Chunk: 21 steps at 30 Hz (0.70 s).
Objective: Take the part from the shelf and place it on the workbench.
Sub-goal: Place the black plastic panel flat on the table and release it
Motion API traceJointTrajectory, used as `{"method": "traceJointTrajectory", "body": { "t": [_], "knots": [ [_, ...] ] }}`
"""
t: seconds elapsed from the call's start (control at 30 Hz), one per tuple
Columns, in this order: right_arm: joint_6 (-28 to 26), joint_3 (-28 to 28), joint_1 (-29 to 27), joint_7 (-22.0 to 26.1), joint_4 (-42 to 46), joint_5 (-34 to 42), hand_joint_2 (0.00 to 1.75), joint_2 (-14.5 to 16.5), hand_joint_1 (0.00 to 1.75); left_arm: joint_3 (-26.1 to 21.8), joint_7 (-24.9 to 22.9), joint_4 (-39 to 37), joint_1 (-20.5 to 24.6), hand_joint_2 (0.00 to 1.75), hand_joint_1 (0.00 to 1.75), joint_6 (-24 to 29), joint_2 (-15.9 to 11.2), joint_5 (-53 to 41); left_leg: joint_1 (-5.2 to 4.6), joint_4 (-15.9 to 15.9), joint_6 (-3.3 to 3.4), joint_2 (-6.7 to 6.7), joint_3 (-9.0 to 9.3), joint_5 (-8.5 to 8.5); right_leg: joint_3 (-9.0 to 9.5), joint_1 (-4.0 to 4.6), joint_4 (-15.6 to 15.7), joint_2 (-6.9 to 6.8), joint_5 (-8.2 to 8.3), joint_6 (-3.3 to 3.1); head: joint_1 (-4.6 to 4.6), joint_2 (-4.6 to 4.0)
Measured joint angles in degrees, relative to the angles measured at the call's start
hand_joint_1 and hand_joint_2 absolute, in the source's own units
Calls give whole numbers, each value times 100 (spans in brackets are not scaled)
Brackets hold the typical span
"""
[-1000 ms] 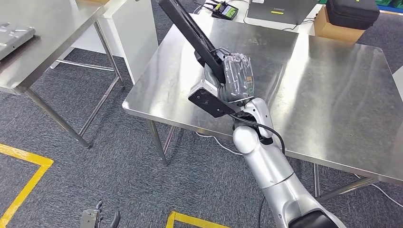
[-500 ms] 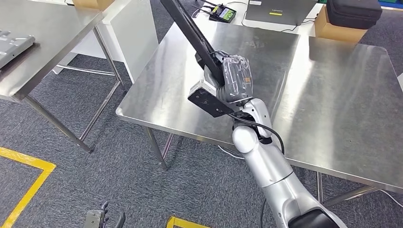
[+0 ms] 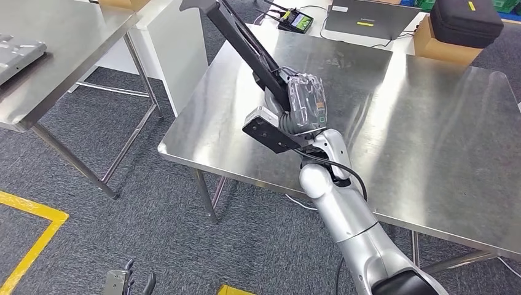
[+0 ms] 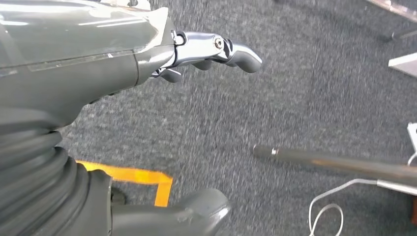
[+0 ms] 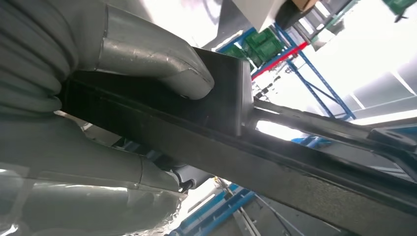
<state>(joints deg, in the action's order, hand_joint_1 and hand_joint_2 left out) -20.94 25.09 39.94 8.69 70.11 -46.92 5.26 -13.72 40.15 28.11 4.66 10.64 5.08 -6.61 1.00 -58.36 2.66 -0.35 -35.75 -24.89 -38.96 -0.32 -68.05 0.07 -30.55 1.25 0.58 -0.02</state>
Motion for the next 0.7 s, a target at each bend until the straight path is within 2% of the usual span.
{"method": "traceJointTrajectory", "body": {
  "t": [0.03,0.07,0.1,0.13,0.17,0.23,0.3,0.37,0.43,0.47,0.53,0.57,0.6,0.63,0.7],
  "knots": [
    [-36,-1,2,20,-75,-22,175,0,175,-22,0,-3,5,175,0,-1,-2,2,-6,0,18,-2,9,-13,-237,-8,-378,0,-92,-1,7,0],
    [-55,-1,1,37,-148,-39,175,0,175,-45,0,-7,6,175,0,-2,-2,2,-9,-1,25,-7,18,-26,-393,-16,-583,1,-104,18,7,0],
    [-68,-1,0,47,-218,-63,175,4,175,-68,0,-10,6,175,0,-2,-2,3,-10,-2,24,-15,33,-41,-440,-22,-570,1,-27,53,10,0],
    [-79,-1,6,44,-283,-98,175,15,175,-90,0,-13,6,175,0,-2,-2,7,-10,-2,13,-25,56,-60,-369,-31,-333,0,127,95,10,0],
    [-92,0,24,27,-350,-142,175,33,175,-111,0,-14,6,175,0,0,-2,15,-9,-3,-4,-33,85,-83,-212,-42,53,-3,319,135,12,0],
    [-139,2,108,-18,-528,-234,175,88,175,-163,0,-17,11,175,0,0,-6,35,-31,-12,-60,-43,126,-136,124,-47,761,-7,610,156,11,0],
    [-198,-3,235,-57,-787,-310,175,141,175,-217,0,-20,16,175,0,-12,-9,43,-42,-17,-115,-44,141,-173,248,-29,998,-3,678,104,5,0],
    [-276,-17,346,-120,-1042,-443,175,181,175,-250,0,-22,20,175,0,-31,-13,23,-2,-30,-177,-36,156,-214,269,-35,1015,4,667,24,2,0],
    [-423,-28,455,-219,-1285,-688,175,217,175,-266,0,-24,29,175,0,-47,-15,-10,29,-241,-237,-14,84,-339,332,-59,1046,8,647,-65,-6,0],
    [-507,-30,520,-288,-1433,-851,175,234,175,-275,0,-26,33,175,0,-51,-15,-28,38,-501,-256,-3,-41,-459,364,-65,1057,8,633,-103,-11,0],
    [-677,-28,649,-469,-1818,-1269,175,262,175,-300,0,-38,39,175,0,-57,-13,-58,41,-1214,-282,7,-442,-732,406,-42,1056,7,595,-160,-17,0],
    [-752,-23,692,-566,-2034,-1488,175,273,175,-316,0,-46,39,175,0,-57,-14,-69,45,-1486,-293,7,-624,-791,424,-32,1054,8,582,-176,-17,0],
    [-817,-13,726,-665,-2258,-1701,175,283,175,-332,0,-54,39,175,0,-58,-14,-76,49,-1583,-301,8,-728,-746,442,-26,1052,9,567,-186,-17,0],
    [-868,3,766,-751,-2469,-1869,175,295,175,-350,0,-59,40,175,0,-60,-15,-82,57,-1469,-307,11,-726,-592,462,-24,1048,13,549,-187,-19,0],
    [-905,42,885,-923,-2896,-2109,175,329,175,-380,0,-63,48,175,0,-62,-19,-90,78,-816,-309,20,-488,-153,501,-26,1034,26,503,-161,-19,0]
  ]
}}
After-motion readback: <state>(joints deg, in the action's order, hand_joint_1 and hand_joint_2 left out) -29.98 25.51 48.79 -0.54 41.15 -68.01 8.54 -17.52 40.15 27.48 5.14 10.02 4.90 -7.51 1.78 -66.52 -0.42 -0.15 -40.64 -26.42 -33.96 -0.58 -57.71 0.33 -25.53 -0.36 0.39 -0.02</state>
